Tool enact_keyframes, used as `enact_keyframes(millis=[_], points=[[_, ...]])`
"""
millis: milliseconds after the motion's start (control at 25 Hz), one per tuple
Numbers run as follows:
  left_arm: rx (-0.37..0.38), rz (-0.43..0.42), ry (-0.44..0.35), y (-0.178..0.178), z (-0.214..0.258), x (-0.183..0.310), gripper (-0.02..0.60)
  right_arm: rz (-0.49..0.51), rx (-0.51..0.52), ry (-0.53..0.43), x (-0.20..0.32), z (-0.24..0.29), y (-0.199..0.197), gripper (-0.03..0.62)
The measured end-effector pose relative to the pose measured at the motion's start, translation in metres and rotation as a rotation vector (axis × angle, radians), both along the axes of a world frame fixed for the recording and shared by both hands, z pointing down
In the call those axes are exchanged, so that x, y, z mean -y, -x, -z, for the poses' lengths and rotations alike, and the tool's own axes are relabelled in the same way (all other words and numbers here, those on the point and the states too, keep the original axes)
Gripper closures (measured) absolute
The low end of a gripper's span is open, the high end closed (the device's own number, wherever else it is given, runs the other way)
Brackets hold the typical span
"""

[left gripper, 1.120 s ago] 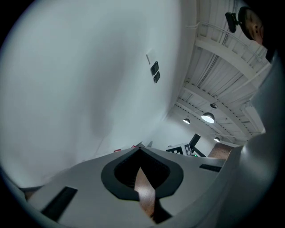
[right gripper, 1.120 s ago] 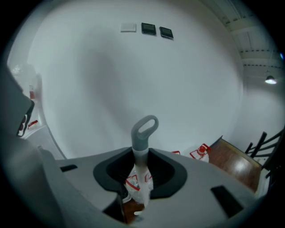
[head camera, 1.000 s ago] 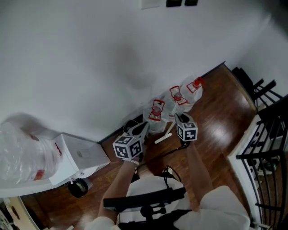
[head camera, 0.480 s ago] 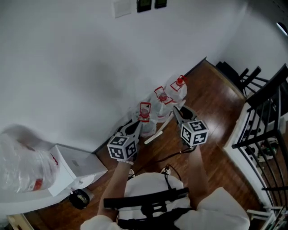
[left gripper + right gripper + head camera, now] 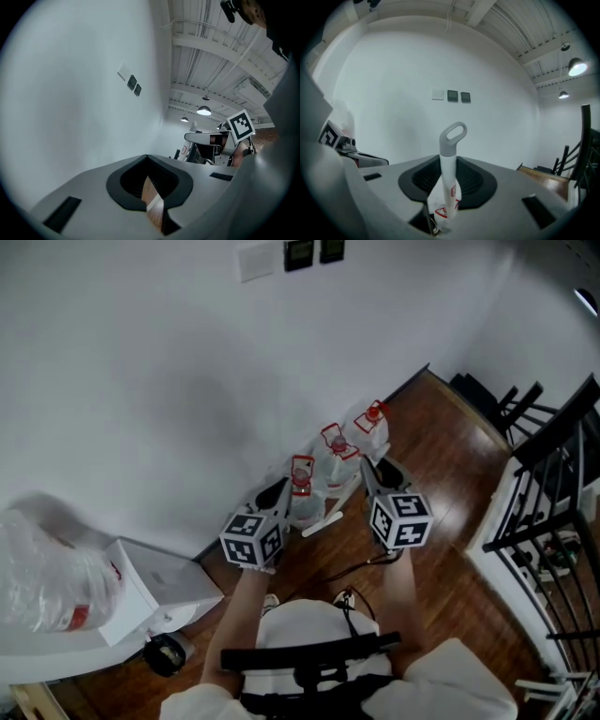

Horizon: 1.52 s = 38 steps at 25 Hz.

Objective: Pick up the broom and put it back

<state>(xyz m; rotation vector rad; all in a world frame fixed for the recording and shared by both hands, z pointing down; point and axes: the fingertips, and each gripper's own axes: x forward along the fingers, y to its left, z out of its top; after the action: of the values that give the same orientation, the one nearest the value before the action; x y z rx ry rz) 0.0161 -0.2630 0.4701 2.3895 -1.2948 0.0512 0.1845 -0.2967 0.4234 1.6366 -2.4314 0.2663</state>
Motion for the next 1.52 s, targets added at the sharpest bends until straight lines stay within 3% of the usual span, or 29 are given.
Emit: enact_keyframes(millis=[840, 1200, 1520], points=[[-0.049, 0.022, 0.020, 0.001, -0.011, -0.011, 0.595, 0.000, 0.001, 0.012, -0.006, 0.001, -0.012, 0.470], [-0.044, 0.029, 0.049, 0.007, -0.023, -0.020, 0.595, 0.030, -0.008, 0.063, 0.005, -0.049, -0.009, 0.470], [-0.036, 0.006, 0.120, 0.001, -0.054, -0.037, 0.595, 0.049, -0.038, 0.102, 0.025, -0.107, -0.006, 0.470]])
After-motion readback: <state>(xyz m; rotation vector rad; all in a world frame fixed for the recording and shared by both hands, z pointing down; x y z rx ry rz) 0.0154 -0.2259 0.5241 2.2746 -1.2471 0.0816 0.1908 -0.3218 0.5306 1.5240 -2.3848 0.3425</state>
